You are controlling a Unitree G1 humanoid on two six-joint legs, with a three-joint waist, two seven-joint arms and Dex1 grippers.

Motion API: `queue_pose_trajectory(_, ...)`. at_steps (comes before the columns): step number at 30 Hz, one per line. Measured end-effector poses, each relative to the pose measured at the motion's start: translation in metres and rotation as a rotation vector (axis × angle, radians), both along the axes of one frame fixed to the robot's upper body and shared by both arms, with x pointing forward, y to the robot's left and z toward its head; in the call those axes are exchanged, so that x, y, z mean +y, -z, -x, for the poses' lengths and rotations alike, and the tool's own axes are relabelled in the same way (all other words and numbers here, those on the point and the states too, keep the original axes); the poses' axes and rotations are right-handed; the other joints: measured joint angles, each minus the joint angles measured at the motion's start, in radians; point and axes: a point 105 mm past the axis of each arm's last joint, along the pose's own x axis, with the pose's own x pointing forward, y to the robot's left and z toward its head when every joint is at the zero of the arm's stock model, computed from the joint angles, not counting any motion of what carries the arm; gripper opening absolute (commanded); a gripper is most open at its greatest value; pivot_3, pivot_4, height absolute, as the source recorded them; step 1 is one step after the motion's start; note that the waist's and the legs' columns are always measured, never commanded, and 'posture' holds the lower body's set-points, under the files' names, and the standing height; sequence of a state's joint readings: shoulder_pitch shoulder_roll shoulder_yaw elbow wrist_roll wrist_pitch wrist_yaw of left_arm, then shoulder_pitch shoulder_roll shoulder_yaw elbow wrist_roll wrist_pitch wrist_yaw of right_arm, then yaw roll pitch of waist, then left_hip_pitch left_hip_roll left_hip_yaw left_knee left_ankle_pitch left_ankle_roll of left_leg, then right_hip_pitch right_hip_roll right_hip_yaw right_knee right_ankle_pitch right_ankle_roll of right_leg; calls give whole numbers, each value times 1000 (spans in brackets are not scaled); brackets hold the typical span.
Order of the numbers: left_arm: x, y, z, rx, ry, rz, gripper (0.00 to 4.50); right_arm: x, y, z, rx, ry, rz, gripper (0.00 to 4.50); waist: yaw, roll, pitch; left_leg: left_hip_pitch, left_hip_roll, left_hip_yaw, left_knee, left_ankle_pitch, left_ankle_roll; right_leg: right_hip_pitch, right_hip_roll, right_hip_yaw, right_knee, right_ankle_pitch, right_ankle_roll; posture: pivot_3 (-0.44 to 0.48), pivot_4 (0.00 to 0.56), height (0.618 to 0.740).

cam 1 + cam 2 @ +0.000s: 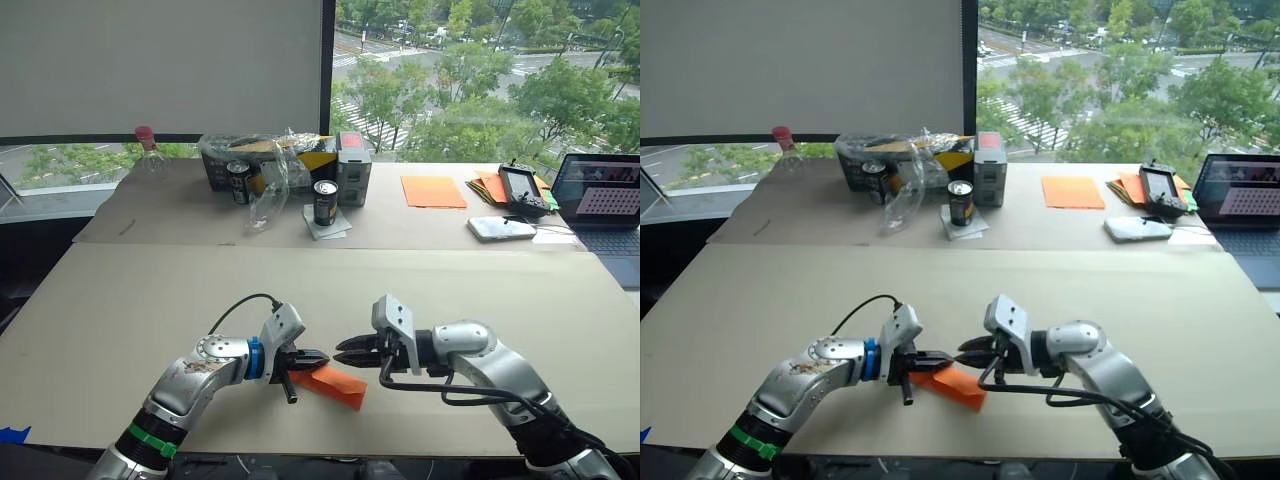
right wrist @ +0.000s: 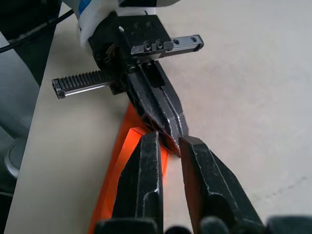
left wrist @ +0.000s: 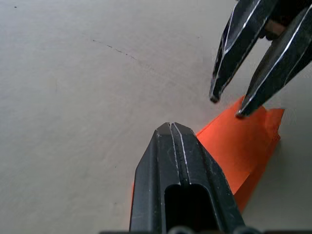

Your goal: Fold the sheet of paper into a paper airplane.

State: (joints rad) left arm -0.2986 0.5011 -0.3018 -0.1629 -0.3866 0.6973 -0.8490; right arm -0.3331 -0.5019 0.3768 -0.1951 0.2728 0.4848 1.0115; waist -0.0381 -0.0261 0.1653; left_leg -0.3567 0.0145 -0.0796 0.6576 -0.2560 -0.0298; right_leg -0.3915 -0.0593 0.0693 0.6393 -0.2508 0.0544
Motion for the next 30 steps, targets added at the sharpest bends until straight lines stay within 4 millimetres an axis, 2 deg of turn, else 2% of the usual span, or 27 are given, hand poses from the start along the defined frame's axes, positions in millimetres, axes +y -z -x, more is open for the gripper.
queue_pose_trajectory(6, 0, 0, 1, -3, -7, 3, 0, -6, 17, -4, 13, 31, 51, 26, 0, 0, 0, 0, 0, 0, 0, 0, 0, 0, 0, 0, 0, 0, 0, 0, 150, 730)
queue_pose_trajectory(14, 1, -1, 0, -5, -14, 3, 0, -20, 22, 4, 2, 25, 84, 26, -2, 0, 0, 2, 0, 0, 0, 0, 0, 2, 0, 0, -1, 0, 0, 0, 150, 730)
queue_pose_trajectory(20, 16, 2, 9, -15, 30, -55, 0, -20, 24, 8, 4, 16, 84, 26, -9, 0, -1, 4, 1, 0, -3, 0, 0, 2, 1, 0, -1, -1, 0, 0, 150, 730)
queue_pose_trajectory(26, 16, 2, 11, -45, 47, -72, 0, -23, 25, 8, 9, 26, 86, 26, -6, 1, -2, 4, 1, 0, -5, 0, 0, 3, 1, 0, -3, -1, 0, 0, 150, 730)
queue_pose_trajectory(30, 14, 5, 13, -57, 67, -78, 0, -37, 26, 11, 23, 53, 95, 26, -1, 2, -4, 4, 0, 0, -7, 0, 0, 4, 0, 0, -8, -1, 0, 0, 150, 730)
